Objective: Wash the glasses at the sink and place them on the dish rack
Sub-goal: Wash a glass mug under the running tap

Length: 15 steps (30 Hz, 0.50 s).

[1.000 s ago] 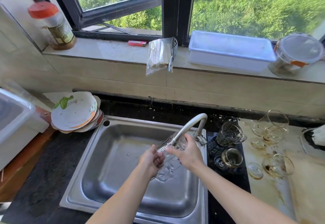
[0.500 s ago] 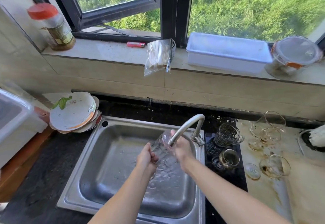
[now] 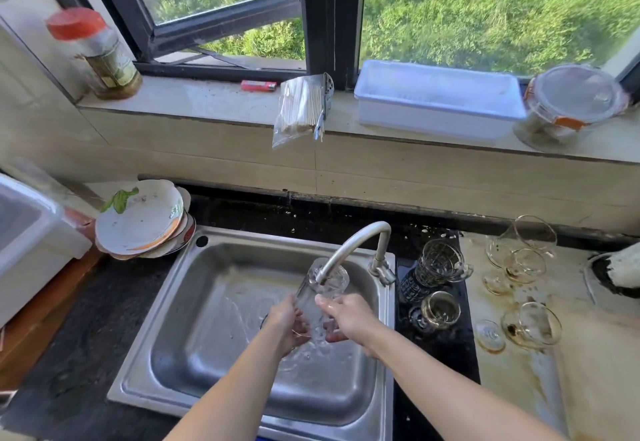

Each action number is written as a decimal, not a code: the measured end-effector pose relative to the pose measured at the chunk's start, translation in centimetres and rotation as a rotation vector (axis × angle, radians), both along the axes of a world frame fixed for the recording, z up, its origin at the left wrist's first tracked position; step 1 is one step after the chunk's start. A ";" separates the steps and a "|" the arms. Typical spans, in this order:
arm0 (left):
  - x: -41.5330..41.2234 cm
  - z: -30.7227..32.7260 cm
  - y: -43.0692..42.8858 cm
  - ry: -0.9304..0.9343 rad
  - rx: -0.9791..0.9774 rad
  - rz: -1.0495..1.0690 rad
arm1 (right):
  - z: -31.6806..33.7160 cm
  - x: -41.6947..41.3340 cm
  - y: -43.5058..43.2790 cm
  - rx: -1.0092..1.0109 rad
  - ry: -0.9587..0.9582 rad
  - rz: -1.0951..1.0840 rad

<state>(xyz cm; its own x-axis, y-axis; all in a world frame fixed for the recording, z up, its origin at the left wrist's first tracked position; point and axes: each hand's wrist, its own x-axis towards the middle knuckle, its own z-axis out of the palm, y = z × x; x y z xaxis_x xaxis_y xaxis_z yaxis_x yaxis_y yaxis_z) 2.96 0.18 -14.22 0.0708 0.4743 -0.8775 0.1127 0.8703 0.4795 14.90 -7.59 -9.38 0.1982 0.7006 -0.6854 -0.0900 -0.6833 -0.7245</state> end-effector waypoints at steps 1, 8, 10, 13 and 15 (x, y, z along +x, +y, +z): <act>-0.1 0.0 0.0 0.044 0.017 -0.074 | -0.4 0.0 0.0 -0.003 -0.069 0.041; -1.0 1.7 0.5 0.079 0.121 -0.279 | -0.4 -0.3 0.1 0.041 -0.358 0.255; -1.1 2.8 0.8 0.078 0.183 -0.352 | 0.2 -0.3 -0.2 0.054 -0.406 0.249; -1.2 4.2 1.3 0.092 0.318 -0.530 | 1.2 0.0 -1.2 0.046 -0.494 0.239; -1.0 4.9 1.2 0.130 0.447 -0.717 | 1.6 0.1 -2.3 0.038 -0.534 0.211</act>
